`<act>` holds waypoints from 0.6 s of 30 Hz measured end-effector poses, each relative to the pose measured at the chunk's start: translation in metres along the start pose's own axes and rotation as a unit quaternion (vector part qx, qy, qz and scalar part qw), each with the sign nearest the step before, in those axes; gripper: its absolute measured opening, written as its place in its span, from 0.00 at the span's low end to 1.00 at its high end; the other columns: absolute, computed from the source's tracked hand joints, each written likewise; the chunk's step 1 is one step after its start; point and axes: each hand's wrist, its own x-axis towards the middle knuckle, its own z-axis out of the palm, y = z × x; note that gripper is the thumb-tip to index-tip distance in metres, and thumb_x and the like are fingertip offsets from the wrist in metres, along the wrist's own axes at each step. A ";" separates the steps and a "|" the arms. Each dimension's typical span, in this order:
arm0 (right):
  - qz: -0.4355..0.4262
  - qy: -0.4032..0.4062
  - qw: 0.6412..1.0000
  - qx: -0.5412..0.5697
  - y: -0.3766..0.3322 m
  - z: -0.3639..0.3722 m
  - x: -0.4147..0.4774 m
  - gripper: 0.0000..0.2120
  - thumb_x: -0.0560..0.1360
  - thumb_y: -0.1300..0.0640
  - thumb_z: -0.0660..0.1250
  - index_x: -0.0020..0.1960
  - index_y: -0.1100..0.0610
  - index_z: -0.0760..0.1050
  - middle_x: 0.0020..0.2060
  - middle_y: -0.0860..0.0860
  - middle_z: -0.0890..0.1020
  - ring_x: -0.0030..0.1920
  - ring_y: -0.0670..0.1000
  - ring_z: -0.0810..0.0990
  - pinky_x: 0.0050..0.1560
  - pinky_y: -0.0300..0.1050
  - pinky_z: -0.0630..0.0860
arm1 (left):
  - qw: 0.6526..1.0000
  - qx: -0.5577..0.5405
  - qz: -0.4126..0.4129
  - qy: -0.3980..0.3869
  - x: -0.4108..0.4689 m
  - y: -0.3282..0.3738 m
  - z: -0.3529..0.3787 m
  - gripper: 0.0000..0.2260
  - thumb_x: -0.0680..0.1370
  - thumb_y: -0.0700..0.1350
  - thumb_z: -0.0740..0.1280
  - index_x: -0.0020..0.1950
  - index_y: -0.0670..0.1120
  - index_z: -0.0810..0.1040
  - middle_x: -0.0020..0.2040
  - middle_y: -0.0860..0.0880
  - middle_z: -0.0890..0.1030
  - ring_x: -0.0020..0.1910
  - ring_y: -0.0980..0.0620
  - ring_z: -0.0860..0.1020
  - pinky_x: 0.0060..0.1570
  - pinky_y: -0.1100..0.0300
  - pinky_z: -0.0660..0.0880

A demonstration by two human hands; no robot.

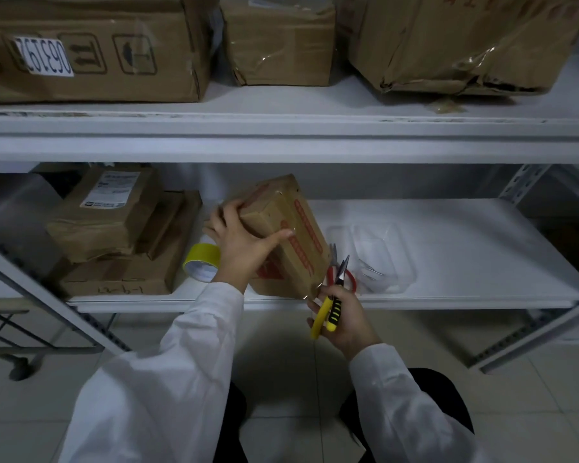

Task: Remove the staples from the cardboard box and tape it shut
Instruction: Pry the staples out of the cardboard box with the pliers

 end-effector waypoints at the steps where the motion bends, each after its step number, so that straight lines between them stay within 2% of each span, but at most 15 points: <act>1: 0.001 -0.001 1.000 -0.007 0.001 -0.001 0.001 0.05 0.75 0.58 0.60 0.48 0.53 0.74 0.45 0.50 0.79 0.46 0.50 0.78 0.42 0.46 0.70 | 1.000 0.003 0.014 0.000 0.000 -0.003 0.003 0.45 0.56 0.59 0.79 0.67 0.51 0.63 0.73 0.47 0.52 0.74 0.43 0.50 0.73 0.44 0.55; 4: -0.006 -0.004 1.000 -0.028 0.002 -0.004 0.001 0.05 0.76 0.57 0.61 0.49 0.54 0.75 0.46 0.50 0.79 0.47 0.50 0.77 0.42 0.46 0.70 | 0.999 0.015 0.035 -0.003 0.001 -0.008 0.008 0.46 0.57 0.59 0.79 0.68 0.51 0.61 0.75 0.48 0.49 0.74 0.44 0.50 0.74 0.45 0.55; 6: -0.013 -0.008 0.999 -0.049 0.002 -0.007 0.000 0.07 0.76 0.57 0.62 0.53 0.54 0.75 0.48 0.50 0.79 0.49 0.51 0.77 0.44 0.46 0.70 | 0.999 0.035 0.022 -0.007 0.003 -0.008 0.010 0.49 0.55 0.62 0.78 0.69 0.53 0.58 0.75 0.48 0.47 0.75 0.42 0.48 0.74 0.44 0.54; 9: -0.032 -0.004 0.991 -0.127 0.001 -0.013 -0.006 0.13 0.74 0.57 0.65 0.59 0.55 0.76 0.50 0.51 0.79 0.50 0.51 0.77 0.46 0.47 0.70 | 0.999 0.051 -0.006 0.011 0.007 -0.005 0.011 0.47 0.60 0.60 0.78 0.71 0.50 0.56 0.76 0.44 0.46 0.75 0.41 0.46 0.74 0.44 0.53; 13: -0.091 0.014 0.968 -0.232 0.000 -0.019 -0.016 0.12 0.68 0.60 0.69 0.51 0.55 0.76 0.42 0.51 0.77 0.43 0.49 0.75 0.40 0.41 0.70 | 0.998 0.042 -0.038 0.022 0.016 -0.007 0.009 0.45 0.63 0.58 0.77 0.71 0.48 0.56 0.75 0.43 0.47 0.74 0.40 0.47 0.73 0.42 0.54; 18: -0.146 0.054 0.935 -0.319 -0.003 -0.025 -0.013 0.15 0.71 0.64 0.68 0.55 0.54 0.70 0.43 0.49 0.75 0.44 0.48 0.74 0.41 0.42 0.69 | 0.995 0.027 -0.077 0.054 0.015 -0.010 0.009 0.44 0.63 0.59 0.76 0.71 0.49 0.56 0.74 0.42 0.50 0.72 0.38 0.52 0.70 0.40 0.57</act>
